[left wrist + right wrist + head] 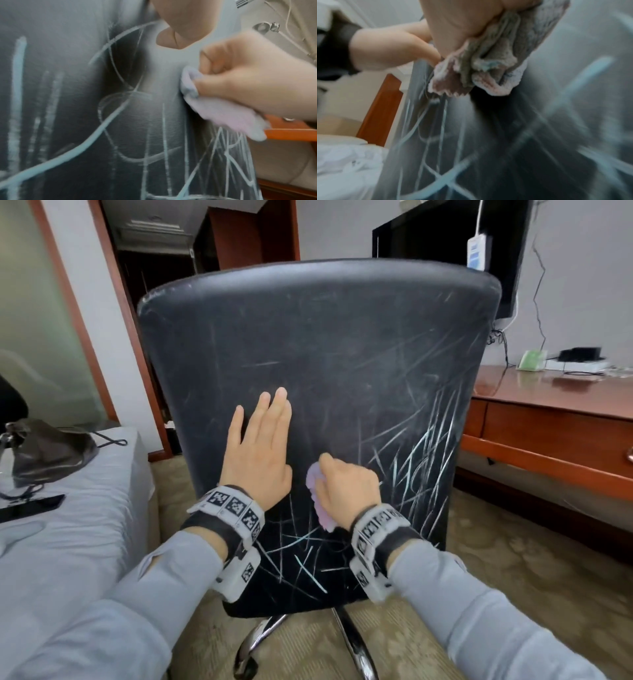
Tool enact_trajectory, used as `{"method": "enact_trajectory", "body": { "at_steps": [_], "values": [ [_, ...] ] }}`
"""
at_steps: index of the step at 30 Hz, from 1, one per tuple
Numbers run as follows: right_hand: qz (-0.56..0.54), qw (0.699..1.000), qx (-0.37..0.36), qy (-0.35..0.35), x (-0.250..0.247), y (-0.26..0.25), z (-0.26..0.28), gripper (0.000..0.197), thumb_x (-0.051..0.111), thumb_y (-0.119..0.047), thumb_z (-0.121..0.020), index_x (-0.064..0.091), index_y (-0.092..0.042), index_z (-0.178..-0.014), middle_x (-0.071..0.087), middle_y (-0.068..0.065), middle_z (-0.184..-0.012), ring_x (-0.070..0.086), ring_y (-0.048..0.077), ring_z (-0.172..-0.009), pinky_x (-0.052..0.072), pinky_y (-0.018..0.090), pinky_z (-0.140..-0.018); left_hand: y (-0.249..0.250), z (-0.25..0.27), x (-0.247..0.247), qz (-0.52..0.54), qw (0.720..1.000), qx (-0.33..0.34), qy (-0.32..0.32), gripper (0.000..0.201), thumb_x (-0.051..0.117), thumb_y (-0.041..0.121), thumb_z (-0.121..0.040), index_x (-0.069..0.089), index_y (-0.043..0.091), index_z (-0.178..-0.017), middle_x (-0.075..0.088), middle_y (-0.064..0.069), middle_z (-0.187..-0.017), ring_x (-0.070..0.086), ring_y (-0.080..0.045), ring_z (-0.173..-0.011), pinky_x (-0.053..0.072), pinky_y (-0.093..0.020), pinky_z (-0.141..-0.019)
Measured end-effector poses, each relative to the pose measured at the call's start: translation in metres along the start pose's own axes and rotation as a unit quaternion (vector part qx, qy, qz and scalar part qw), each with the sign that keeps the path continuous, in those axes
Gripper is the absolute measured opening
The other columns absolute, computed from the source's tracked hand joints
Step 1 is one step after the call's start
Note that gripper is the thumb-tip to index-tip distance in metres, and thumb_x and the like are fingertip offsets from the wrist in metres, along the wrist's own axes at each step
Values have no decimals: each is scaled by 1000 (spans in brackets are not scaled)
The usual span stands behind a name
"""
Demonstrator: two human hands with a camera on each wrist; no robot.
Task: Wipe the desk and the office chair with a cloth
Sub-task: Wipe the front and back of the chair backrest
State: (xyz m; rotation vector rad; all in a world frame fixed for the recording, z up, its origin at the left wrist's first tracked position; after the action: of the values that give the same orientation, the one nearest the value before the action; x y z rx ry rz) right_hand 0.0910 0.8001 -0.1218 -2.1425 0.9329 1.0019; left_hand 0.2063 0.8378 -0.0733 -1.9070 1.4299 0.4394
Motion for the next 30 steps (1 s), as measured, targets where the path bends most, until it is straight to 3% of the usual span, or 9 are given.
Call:
{"method": "enact_trajectory", "body": {
  "at_steps": [3,8,11,13,16,18,20,26,30],
  "values": [
    [-4,999,42,22,-16,51,6,23,52,-22,-90,32,-26,-80,50,-8,-76,65,28,-84,40,34,-65,-9,1,4,-47,998,28,-12,103,65,27,-78,4,9,-159,-6,-6,-168,2,-24,-155,12,-49,-125],
    [-89,949,131,274,-124,127,-25,13,54,-27,-91,48,-17,-95,50,-4,-73,61,37,-79,28,33,-65,-7,-2,4,-24,1000,-15,10,105,72,21,-69,14,6,-156,5,-6,-168,8,-25,-155,13,-55,-123],
    [-172,923,118,324,-124,123,-28,12,57,-24,-89,49,-21,-97,57,-7,-78,55,28,-75,35,33,-66,12,-4,-3,34,995,-66,64,96,67,14,-65,28,2,-152,13,-9,-167,6,-32,-155,8,-58,-123],
    [-179,931,49,315,-90,103,-15,22,64,-13,-80,51,-26,-92,62,-5,-80,60,25,-75,45,32,-64,34,-6,-3,48,996,-35,74,93,62,14,-68,28,4,-154,13,-8,-167,5,-35,-155,8,-62,-121],
    [-53,992,-51,100,4,80,1,44,73,-4,-56,50,-28,-85,53,0,-62,54,15,-78,53,32,-53,56,-11,5,37,997,9,62,88,55,20,-73,26,10,-156,12,-6,-168,6,-32,-155,9,-65,-119],
    [-12,994,-100,51,28,78,16,43,77,-3,-50,55,-26,-78,46,-3,-57,53,17,-73,47,35,-38,56,-13,8,39,997,8,71,86,56,21,-75,28,11,-155,15,-5,-167,9,-31,-155,9,-64,-120],
    [18,987,-132,88,13,73,14,32,77,-4,-53,57,-20,-73,47,-5,-58,53,21,-64,42,34,-34,54,-13,7,40,996,13,82,85,57,22,-75,29,12,-155,17,-4,-167,12,-30,-154,9,-63,-120],
    [-86,955,-64,276,-112,55,-51,10,43,-14,-73,48,-21,-77,59,-2,-58,53,15,-66,50,35,-57,52,-14,9,48,994,19,100,84,59,22,-75,32,14,-155,20,-5,-167,14,-29,-154,10,-63,-120],
    [-133,942,-78,298,-90,52,-37,13,47,-13,-76,50,-25,-74,53,-6,-46,51,11,-63,49,35,-60,48,-15,10,53,992,18,114,83,58,22,-76,34,14,-154,22,-4,-166,17,-28,-154,11,-62,-120]
  ]
}}
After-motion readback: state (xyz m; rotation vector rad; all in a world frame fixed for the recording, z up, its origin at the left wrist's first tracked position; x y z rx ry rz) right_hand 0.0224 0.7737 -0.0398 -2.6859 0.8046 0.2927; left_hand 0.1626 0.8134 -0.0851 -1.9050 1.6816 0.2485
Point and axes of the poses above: each hand's wrist, its own z-axis away from the middle knuckle, its own x-axis out of the palm, y = z × x, the point moved 9 cm from there along -z, towards the middle knuckle
